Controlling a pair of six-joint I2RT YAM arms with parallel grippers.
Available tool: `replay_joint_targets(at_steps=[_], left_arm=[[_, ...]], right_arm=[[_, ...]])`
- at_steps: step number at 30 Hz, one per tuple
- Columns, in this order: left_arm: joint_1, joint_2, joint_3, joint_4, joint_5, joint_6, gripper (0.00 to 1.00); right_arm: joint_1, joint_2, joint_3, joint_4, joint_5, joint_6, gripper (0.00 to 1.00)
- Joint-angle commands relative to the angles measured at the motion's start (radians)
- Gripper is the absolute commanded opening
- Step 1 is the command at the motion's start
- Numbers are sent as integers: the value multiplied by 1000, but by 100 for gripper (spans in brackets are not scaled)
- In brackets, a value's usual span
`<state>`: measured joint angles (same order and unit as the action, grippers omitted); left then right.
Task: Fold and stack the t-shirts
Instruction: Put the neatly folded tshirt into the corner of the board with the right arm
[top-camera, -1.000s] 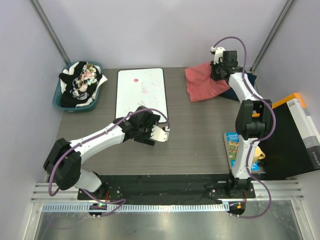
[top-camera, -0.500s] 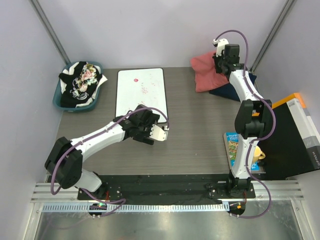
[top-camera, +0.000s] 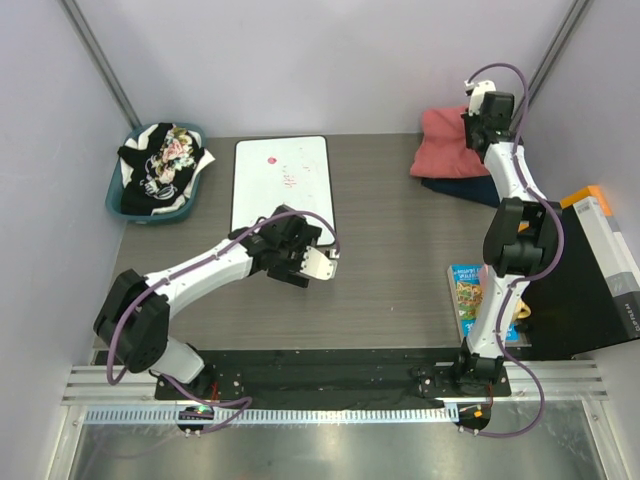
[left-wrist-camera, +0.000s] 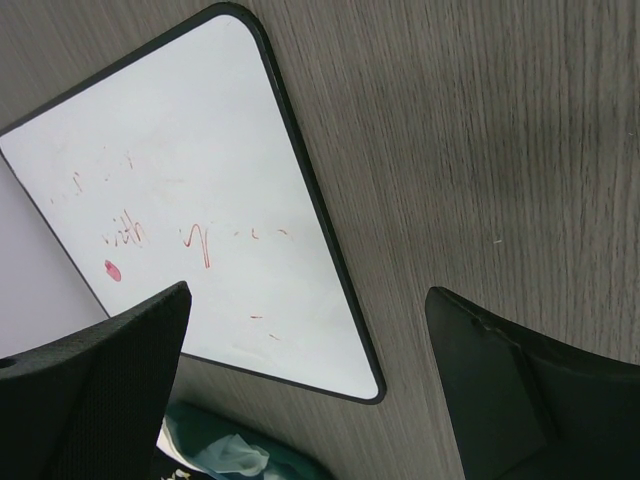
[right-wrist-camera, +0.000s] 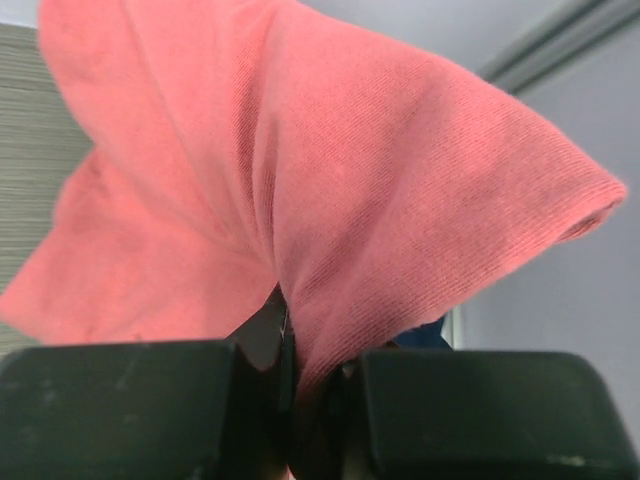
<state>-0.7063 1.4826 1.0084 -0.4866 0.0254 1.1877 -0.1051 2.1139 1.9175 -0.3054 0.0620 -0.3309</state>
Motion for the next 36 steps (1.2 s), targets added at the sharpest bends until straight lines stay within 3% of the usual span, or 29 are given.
replay_joint_targets(at_steps=[1, 4, 5, 6, 8, 9, 12, 13, 20, 24, 26, 32, 36], left_arm=[[5, 10, 47, -7, 25, 15, 100], [5, 18, 55, -9, 30, 15, 100], [5, 19, 56, -9, 28, 13, 100], [7, 21, 58, -10, 31, 15, 100], [5, 22, 59, -13, 31, 10, 100], [5, 22, 61, -18, 33, 7, 100], [5, 15, 61, -26, 34, 1, 100], [5, 12, 58, -27, 34, 0, 100], [4, -10, 44, -32, 33, -36, 100], [2, -19, 41, -33, 13, -25, 100], [2, -25, 39, -35, 5, -17, 100], [4, -41, 18, -35, -16, -8, 100], [4, -42, 12, -35, -10, -14, 100]], right_arm=[[-25, -114, -20, 94, 48, -42, 1], [-31, -120, -67, 109, 71, -82, 1], [-30, -121, -102, 121, 81, -98, 7], [-31, -118, -121, 158, 120, -140, 21], [-33, -103, -170, 204, 179, -186, 35], [-33, -95, -184, 250, 241, -213, 48], [-42, -63, -227, 363, 393, -289, 68], [-44, -54, -232, 383, 425, -322, 71], [-53, -86, -241, 402, 454, -292, 75], [-45, -156, -250, 153, 187, -232, 70], [-33, -189, -317, 109, 72, -250, 68], [-19, -282, -512, -6, -42, -419, 66], [-19, -293, -546, -14, -82, -499, 69]])
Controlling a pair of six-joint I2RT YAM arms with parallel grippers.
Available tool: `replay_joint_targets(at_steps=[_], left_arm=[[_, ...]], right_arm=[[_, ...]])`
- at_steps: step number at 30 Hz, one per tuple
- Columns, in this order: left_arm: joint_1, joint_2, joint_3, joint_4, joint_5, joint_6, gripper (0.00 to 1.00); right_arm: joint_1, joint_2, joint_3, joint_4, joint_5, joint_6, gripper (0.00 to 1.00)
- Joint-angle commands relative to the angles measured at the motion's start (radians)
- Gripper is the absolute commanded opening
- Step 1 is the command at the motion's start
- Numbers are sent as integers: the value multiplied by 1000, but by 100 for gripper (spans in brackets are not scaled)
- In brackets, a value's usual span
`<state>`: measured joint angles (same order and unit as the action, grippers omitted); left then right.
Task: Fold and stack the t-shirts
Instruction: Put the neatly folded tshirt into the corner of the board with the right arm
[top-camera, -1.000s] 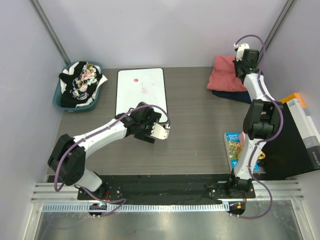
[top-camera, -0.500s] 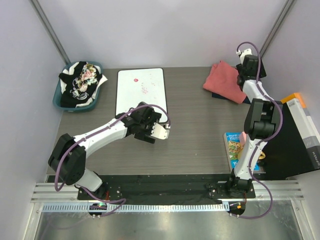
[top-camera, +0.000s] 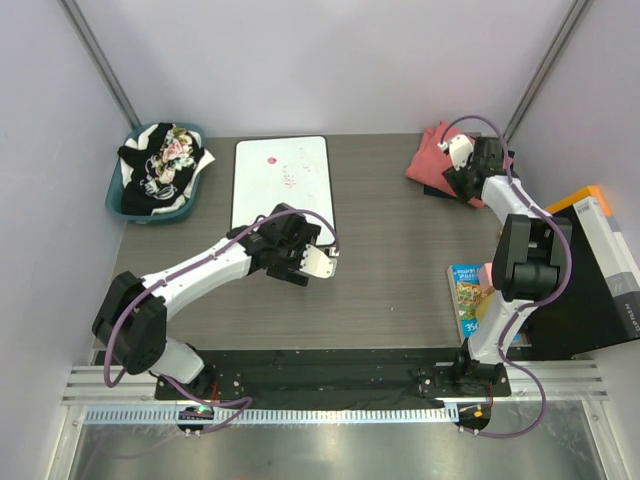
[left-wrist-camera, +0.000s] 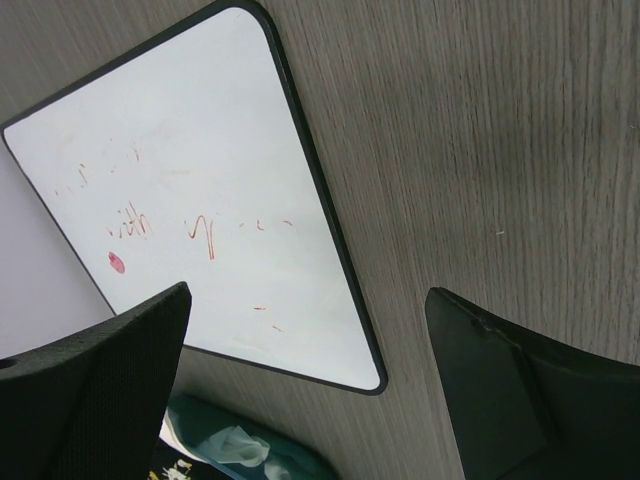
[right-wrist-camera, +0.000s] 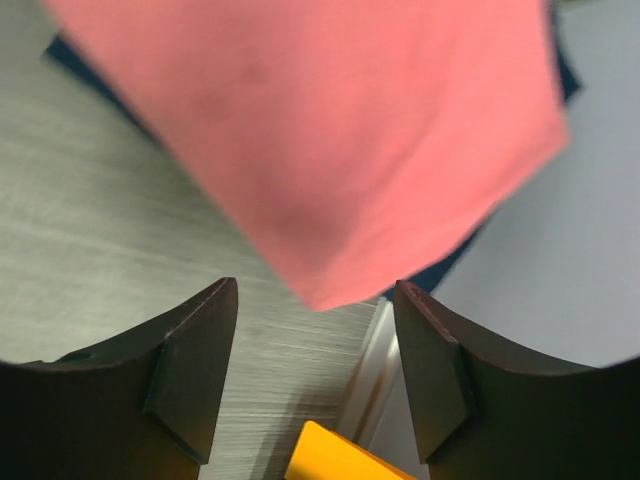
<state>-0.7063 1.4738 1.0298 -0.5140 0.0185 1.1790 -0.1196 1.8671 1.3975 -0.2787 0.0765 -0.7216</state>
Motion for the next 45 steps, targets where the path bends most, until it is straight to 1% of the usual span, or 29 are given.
replay_joint_targets(at_steps=[1, 6, 7, 11, 16, 19, 21, 22, 23, 24, 25, 28, 30, 31, 32, 33, 35, 36, 37, 39, 40, 43, 45], left_arm=[[4, -32, -11, -9, -2, -5, 100], [5, -24, 1, -6, -3, -18, 100], [5, -24, 1, -6, -3, -21, 100], [4, -23, 3, -7, -5, -24, 100], [5, -13, 13, -7, -9, -22, 100], [5, -6, 23, -11, -9, -21, 100], [5, -1, 29, -8, -11, -22, 100], [4, 0, 30, -9, -9, -21, 100], [4, 2, 32, -11, -9, -21, 100], [5, 6, 33, -11, -9, -21, 100], [5, 8, 35, -9, -9, -21, 100], [4, 13, 36, -9, -9, -18, 100], [5, 13, 36, -9, -11, -19, 100], [5, 13, 36, -9, -9, -16, 100], [5, 13, 38, -6, -9, -16, 100], [5, 13, 39, -8, -9, -16, 100], [5, 16, 44, -8, -9, -15, 100], [7, 16, 46, -4, -9, -13, 100], [5, 17, 46, -6, -11, -16, 100], [5, 17, 46, -6, -9, -16, 100], [5, 16, 44, -6, -9, -15, 100], [5, 16, 44, -6, -9, -16, 100], [5, 20, 49, -6, -9, -16, 100]], right_arm=[[-5, -37, -23, -46, -107, -137, 70], [-5, 9, 17, -63, -81, -220, 72], [-5, 17, 21, -62, -48, -240, 72], [-5, 52, 40, -56, -23, -355, 75], [-5, 72, 24, -50, -14, -479, 77], [-5, 83, 12, -40, -6, -515, 76], [-3, 92, 3, -17, 11, -524, 69], [-5, 104, 1, -11, 19, -536, 64], [-5, 112, 1, 5, 31, -541, 49], [-5, 116, 3, 12, 45, -542, 43], [-5, 128, 5, 15, 63, -558, 34], [-5, 135, -2, 21, 86, -582, 18], [-5, 127, -6, 24, 88, -593, 16], [-5, 126, -5, 26, 88, -595, 12], [-5, 122, -5, 24, 88, -604, 12], [-5, 121, -2, 24, 88, -602, 12], [-5, 113, 3, 10, 77, -605, 21], [-5, 106, 6, -3, 66, -605, 29], [-5, 96, 15, -28, 51, -608, 42], [-5, 67, 15, -77, 3, -608, 54], [-3, 60, 6, -95, -10, -614, 61], [-5, 44, -43, -105, -24, -636, 66], [-5, 52, -66, -67, 5, -638, 66]])
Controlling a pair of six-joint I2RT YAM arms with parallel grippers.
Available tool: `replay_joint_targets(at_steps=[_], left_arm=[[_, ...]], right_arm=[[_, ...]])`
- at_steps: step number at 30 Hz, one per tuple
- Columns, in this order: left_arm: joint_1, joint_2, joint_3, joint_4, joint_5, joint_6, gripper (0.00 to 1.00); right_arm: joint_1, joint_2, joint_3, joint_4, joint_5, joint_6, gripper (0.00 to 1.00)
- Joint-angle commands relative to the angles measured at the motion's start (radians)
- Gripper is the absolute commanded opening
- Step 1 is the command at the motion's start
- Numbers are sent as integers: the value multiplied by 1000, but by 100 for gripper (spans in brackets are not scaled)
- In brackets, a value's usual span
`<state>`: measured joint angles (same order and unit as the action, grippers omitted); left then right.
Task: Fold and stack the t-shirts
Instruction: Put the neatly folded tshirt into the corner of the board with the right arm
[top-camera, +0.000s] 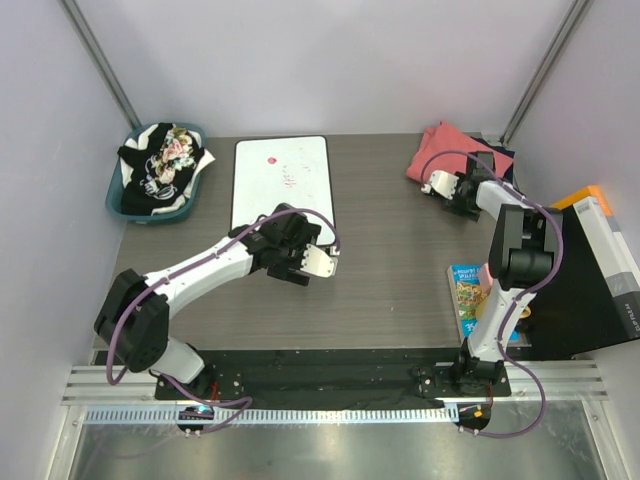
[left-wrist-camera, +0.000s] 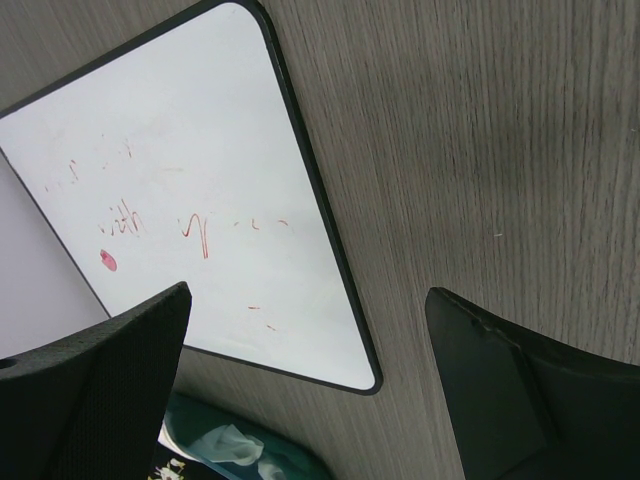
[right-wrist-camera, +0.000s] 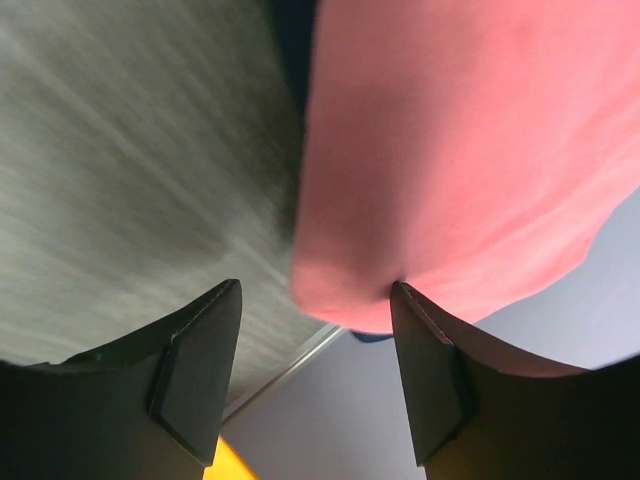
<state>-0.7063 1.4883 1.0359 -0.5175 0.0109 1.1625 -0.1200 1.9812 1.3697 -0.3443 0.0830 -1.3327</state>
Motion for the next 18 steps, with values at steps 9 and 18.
replay_joint_targets(at_steps=[9, 18], left_arm=[[5, 27, 67, -3, -2, 0, 100], [5, 23, 66, 1, -3, -6, 100]], right_arm=[[-4, 22, -118, 336, 121, -59, 55], [-4, 13, -113, 498, 179, -138, 17]])
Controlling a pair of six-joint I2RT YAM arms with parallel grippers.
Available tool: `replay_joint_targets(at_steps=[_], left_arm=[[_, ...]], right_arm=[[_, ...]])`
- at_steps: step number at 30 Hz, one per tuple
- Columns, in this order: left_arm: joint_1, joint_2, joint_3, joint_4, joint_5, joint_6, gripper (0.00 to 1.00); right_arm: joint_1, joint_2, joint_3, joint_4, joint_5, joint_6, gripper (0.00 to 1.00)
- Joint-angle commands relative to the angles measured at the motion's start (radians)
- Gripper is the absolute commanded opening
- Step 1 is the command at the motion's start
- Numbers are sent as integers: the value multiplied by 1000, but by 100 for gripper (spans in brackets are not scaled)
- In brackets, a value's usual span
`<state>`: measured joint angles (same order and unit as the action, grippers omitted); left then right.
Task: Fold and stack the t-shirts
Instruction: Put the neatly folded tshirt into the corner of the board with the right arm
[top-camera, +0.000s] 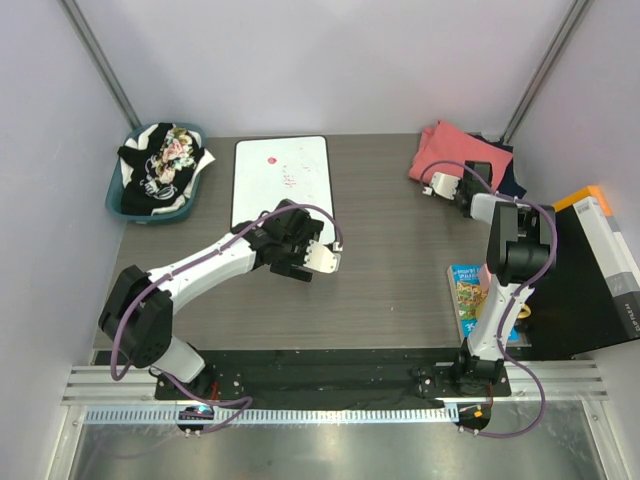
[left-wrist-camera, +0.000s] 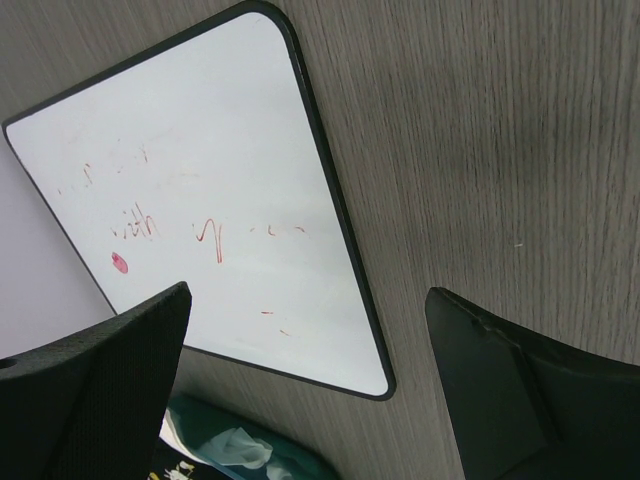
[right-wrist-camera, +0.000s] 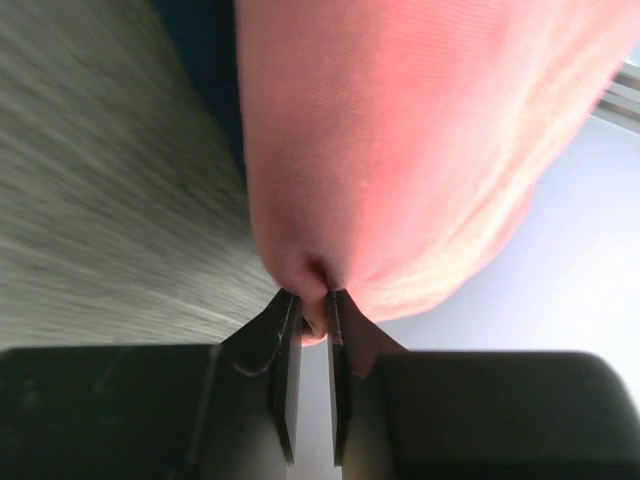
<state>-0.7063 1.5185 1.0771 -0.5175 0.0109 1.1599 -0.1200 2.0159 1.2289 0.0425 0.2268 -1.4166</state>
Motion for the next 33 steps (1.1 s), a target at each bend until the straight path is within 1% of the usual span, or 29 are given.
replay_joint_targets(at_steps=[1, 5, 9, 16, 19, 26, 33], left_arm=[[4, -11, 21, 1, -2, -3, 100], [5, -14, 15, 7, -2, -2, 100], [4, -11, 14, 19, -2, -2, 100], [5, -11, 17, 24, -2, 1, 100], [5, -11, 18, 24, -2, 0, 100], [5, -9, 24, 24, -2, -3, 100], [4, -9, 23, 20, -2, 0, 100]], right_arm=[[-4, -29, 47, 88, 34, -62, 17], [-3, -63, 99, -1, 11, -79, 16], [-3, -92, 115, -35, -6, -136, 1], [-4, -91, 170, -36, -15, -199, 1], [-9, -72, 202, 6, -10, -225, 1], [-32, 32, 340, 59, 25, -257, 1], [-52, 46, 330, 86, 26, -278, 1]])
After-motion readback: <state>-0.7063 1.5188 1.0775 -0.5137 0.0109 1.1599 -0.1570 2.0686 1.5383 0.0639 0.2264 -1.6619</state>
